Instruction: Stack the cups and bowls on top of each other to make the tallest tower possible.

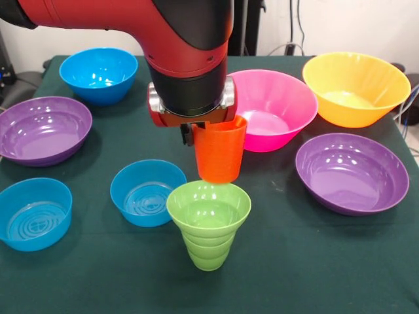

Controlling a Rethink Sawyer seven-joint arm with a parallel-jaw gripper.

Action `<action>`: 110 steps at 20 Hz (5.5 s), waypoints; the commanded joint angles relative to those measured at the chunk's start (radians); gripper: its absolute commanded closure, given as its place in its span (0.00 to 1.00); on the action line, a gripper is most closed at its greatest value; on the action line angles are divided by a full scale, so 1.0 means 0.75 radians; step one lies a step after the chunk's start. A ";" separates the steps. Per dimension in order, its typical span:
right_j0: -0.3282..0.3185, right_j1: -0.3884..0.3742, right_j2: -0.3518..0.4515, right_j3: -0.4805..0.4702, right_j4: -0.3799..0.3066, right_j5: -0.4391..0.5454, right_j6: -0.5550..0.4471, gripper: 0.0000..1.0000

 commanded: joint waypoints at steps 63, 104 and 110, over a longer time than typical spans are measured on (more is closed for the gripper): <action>0.084 0.014 0.077 -0.305 -0.077 0.258 -0.287 1.00; 0.068 0.076 0.066 -0.205 -0.039 -0.068 -0.264 1.00; 0.057 0.082 0.046 -0.151 -0.046 -0.121 -0.250 1.00</action>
